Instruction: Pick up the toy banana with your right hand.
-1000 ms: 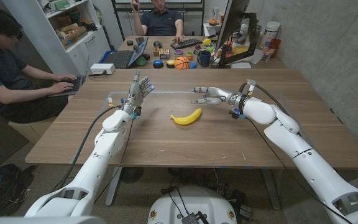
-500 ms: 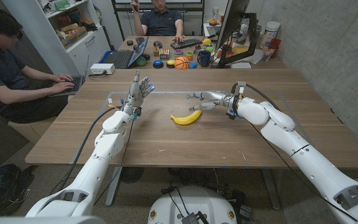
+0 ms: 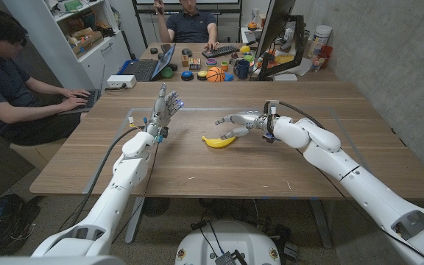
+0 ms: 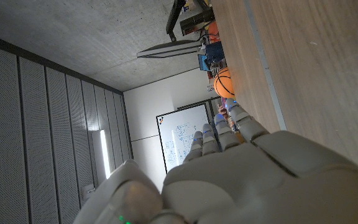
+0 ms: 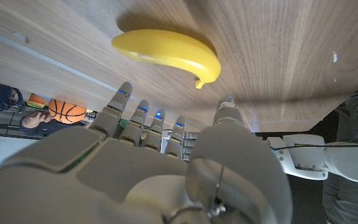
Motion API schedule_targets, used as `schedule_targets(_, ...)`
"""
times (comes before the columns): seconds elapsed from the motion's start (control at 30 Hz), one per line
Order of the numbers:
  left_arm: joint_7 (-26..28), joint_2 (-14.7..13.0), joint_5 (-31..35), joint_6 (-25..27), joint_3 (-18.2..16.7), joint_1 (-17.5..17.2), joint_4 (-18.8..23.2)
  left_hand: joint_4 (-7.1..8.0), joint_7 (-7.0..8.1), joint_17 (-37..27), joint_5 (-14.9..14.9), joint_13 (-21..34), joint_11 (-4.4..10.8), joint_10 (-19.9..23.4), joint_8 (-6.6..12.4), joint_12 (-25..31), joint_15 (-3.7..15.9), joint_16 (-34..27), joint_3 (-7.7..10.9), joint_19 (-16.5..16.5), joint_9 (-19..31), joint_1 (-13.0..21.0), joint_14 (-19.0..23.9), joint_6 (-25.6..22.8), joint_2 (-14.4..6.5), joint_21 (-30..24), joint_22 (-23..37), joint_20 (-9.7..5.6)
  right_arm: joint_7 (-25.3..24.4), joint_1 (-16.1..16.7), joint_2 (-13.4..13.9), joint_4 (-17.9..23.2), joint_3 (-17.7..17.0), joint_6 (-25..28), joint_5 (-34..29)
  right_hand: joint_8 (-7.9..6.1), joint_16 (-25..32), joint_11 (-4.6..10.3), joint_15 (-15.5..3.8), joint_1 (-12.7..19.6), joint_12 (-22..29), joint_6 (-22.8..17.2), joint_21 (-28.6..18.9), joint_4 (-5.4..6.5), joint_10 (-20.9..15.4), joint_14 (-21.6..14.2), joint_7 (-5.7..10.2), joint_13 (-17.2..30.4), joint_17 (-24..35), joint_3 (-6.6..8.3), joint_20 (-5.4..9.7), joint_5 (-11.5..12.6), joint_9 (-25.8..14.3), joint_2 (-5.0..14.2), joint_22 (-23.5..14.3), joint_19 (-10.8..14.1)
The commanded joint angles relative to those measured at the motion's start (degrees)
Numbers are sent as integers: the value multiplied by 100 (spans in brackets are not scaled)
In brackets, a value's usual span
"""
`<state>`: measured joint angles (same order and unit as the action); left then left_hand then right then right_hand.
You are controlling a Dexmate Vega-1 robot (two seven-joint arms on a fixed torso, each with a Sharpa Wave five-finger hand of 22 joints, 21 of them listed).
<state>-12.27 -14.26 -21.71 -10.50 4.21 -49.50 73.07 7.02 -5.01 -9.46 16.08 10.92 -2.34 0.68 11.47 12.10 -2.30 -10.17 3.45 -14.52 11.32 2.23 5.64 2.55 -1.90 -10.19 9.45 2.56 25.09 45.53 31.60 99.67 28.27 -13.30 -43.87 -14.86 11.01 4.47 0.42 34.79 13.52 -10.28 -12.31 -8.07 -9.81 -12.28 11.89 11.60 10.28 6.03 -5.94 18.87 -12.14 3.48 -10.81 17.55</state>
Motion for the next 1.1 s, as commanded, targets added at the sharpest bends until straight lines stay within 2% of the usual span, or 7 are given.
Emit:
schedule_targets(0.03, 26, 19, -9, -33, -9, -44, 43, 6, -3, -25, 6, 20, -36, 45, 29, 30, 8, -42, -35, -73, 31, 80, 45, -33, 13, -42, 24, 13, 28, -167, -8, -45, 332, 5, -619, -42, -12, -18, -26, 121, 35, -84, 7, -59, -6, -10, 52, 26, 16, 23, 4, 53, -10, 10, -10, -16)
schedule_targets(0.1, 24, 19, -15, -31, -12, -50, 51, 6, 2, -25, 6, 20, -35, 48, 30, 31, 13, -43, -36, -78, 31, 81, 48, -36, 12, -43, 24, 18, 127, -210, -21, -43, 385, 40, -698, -60, -69, -50, -12, 182, 16, -148, 41, -67, 58, 145, 64, 34, 23, 21, -42, 87, -15, -12, -13, -106)
schedule_targets(0.43, -17, 34, -47, -86, -20, -84, 66, 3, 38, -26, 4, 20, -12, 82, 37, 40, 40, -48, -44, -86, 32, 85, 77, -65, 7, -43, 25, 18, 581, -507, -178, -186, 641, 108, -976, -92, -73, -88, -144, 225, -12, -274, 81, -41, 155, 262, 70, 52, 42, 6, -93, 138, -21, -22, -20, -236)
schedule_targets(0.6, 2, 33, -41, -96, -26, -112, 112, 1, 49, -26, 3, 20, 3, 86, 37, 38, 43, -47, -49, -89, 33, 87, 81, -72, 5, -43, 25, 15, 735, -621, -237, -274, 711, 74, -1016, -83, -82, -120, -151, 233, -27, -275, 95, -27, 198, 337, 71, 58, 49, -2, -107, 155, -23, -25, -22, -291)
schedule_targets(1.1, -47, 54, -90, -214, -59, -153, 126, -2, 67, -26, 2, 20, 19, 115, 46, 43, 57, -48, -60, -101, 35, 92, 103, -112, 0, -44, 25, -1, 667, -697, -145, -231, 788, -218, -1196, -86, -73, -141, -142, 227, -31, -324, 93, 2, 221, 430, 66, 68, 61, -36, -103, 185, -26, -52, -25, -330)
